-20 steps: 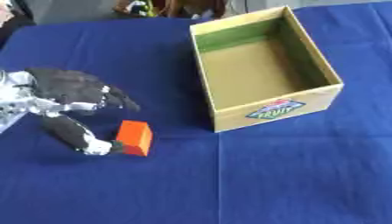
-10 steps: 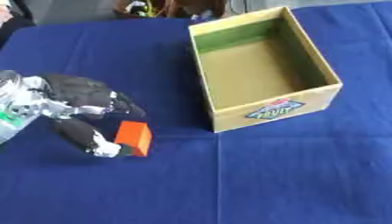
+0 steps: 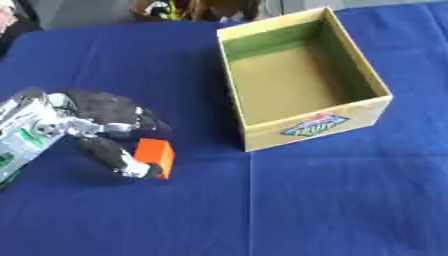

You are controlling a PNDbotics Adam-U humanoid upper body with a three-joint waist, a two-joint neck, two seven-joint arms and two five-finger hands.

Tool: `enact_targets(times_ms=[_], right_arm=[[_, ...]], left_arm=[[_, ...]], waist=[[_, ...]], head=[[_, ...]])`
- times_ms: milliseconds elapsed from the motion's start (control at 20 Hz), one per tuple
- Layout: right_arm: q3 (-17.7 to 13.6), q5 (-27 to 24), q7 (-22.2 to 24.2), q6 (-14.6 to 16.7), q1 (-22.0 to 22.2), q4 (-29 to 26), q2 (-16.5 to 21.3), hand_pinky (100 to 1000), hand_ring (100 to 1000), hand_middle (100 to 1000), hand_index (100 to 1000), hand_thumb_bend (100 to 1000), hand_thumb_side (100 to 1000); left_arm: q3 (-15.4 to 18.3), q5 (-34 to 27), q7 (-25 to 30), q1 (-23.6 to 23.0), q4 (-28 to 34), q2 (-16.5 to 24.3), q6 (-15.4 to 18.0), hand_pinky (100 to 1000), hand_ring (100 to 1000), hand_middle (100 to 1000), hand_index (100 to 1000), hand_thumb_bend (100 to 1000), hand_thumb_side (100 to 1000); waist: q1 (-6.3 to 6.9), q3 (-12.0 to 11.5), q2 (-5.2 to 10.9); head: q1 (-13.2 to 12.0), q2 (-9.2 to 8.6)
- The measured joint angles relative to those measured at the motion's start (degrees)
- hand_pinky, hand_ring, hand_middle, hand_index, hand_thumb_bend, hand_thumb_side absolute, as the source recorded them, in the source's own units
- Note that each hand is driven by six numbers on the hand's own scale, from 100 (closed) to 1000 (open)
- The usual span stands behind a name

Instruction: Pick up objects on the table and place them in the box.

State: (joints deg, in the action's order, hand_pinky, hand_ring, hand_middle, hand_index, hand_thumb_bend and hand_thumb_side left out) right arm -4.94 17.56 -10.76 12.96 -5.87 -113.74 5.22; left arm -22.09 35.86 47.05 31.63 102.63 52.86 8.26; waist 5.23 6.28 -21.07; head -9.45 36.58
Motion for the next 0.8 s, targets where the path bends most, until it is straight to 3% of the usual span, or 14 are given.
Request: enact_targets(times_ms=[400, 800], right_arm=[[0.0, 0.0, 0.12, -0.13, -0.14, 0.0, -0.02, 812, 959, 604, 941, 100, 974], [0.0, 0.0, 0.26, -0.27, -0.16, 0.0, -0.41, 812, 959, 603, 939, 100, 975]], left_arm=[[-0.29, -0.27, 1.53, -0.32, -0.46, 0.0, 1.56, 584, 793, 857, 1000, 518, 1000], [-0.31, 1.17, 0.47, -0.33, -1.97, -0.62, 2.16, 532, 745, 761, 1000, 468, 1000]], waist=[[0.01, -0.02, -0.15], [-0.01, 0.06, -0.19]], head=[[-0.01, -0.23], [-0.03, -0.45]])
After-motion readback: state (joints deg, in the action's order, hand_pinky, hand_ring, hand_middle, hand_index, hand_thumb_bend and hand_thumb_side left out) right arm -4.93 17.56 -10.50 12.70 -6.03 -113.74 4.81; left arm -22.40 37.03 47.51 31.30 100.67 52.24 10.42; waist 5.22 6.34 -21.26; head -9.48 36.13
